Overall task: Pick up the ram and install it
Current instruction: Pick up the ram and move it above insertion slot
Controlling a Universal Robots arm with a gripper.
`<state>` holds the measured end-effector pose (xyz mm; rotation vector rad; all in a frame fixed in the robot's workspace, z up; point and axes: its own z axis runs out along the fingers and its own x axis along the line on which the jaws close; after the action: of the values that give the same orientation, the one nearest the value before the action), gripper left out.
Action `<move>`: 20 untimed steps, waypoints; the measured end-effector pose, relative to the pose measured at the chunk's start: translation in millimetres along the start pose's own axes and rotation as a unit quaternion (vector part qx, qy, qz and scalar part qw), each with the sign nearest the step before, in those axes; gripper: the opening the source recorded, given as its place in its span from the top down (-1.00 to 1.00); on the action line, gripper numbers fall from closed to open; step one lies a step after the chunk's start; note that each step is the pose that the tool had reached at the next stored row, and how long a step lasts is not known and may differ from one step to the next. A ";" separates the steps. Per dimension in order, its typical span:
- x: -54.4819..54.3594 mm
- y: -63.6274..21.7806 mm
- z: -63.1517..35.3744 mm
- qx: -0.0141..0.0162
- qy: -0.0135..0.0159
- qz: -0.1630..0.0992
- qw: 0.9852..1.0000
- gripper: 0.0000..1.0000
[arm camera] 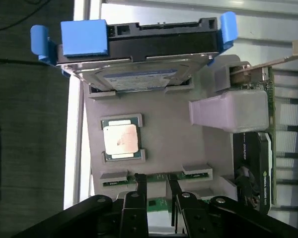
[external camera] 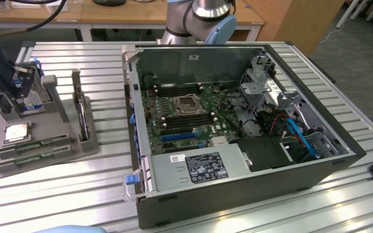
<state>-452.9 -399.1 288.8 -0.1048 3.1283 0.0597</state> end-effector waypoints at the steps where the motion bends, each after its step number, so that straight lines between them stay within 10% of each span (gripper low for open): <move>1: 0.0 0.0 0.1 0.000 0.000 -0.009 1.000 0.41; 11: 0.0 0.0 0.7 -0.001 0.004 -0.099 0.995 0.41; 20: 0.0 -0.1 1.4 -0.002 0.007 -0.181 0.983 0.41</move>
<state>-452.8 -399.1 287.4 -0.6710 3.0644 0.0620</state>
